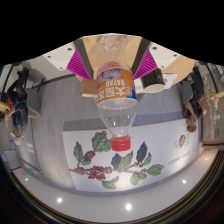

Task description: Pour water

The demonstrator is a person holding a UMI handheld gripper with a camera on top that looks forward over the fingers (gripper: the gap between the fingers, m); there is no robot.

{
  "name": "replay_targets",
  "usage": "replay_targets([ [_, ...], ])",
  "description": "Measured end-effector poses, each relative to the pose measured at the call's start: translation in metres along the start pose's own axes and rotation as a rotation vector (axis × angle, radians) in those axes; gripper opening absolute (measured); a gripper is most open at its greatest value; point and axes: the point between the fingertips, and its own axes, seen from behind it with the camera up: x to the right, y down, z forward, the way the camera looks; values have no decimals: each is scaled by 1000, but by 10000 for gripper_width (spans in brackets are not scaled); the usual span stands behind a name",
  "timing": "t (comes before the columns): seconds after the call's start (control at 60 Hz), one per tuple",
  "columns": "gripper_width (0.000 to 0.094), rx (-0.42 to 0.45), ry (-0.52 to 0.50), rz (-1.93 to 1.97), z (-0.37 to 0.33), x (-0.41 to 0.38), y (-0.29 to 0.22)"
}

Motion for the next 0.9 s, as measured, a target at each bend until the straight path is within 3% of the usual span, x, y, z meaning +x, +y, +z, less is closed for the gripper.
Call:
replay_targets([
  [0.067,519,20,-21,9,-7,-5,-7],
  [0.233,304,79,27,5,9,7,-3],
  [0.317,289,91,14,-50,13,8,-4],
  [0.467,289,117,114,-377,20,36,-56],
  [0.65,289,140,233,-1238,65,11,-127],
  [0.9,288,159,305,-2192,102,-44,-152],
])
